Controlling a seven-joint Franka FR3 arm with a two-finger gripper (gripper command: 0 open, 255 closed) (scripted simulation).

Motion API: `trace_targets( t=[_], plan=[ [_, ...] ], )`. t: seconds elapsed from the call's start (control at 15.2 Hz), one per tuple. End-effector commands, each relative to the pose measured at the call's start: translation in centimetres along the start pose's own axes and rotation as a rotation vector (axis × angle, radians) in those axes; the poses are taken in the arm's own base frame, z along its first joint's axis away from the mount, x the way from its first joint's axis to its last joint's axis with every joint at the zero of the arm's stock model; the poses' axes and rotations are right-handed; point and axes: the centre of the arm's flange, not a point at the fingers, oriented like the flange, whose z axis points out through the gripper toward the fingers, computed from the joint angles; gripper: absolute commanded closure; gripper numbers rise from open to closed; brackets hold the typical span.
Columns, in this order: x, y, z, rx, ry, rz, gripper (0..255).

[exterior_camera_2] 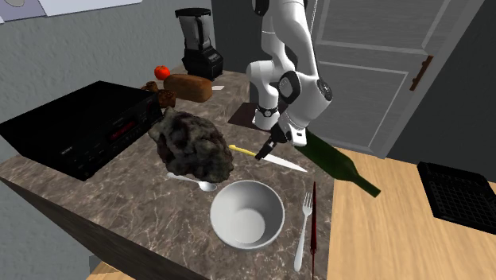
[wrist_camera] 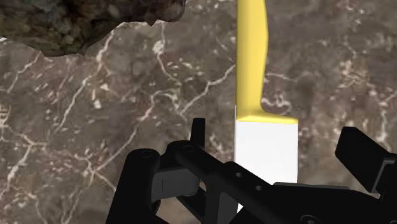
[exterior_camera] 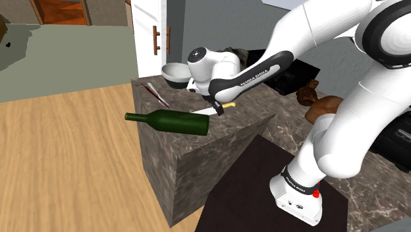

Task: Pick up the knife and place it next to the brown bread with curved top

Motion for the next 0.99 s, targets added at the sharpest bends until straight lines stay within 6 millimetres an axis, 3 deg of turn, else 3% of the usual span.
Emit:
trace_targets(
  t=[0.0,0.46,0.53,0.92],
  plan=[
    [0.12,-0.06,0.73,0.0,0.0,-0.001,0],
    [0.12,-0.06,0.72,0.0,0.0,-0.001,0],
    [0.12,-0.06,0.72,0.0,0.0,-0.001,255],
    [0.18,0.11,0.53,-0.001,0.0,-0.001,255]
  ],
)
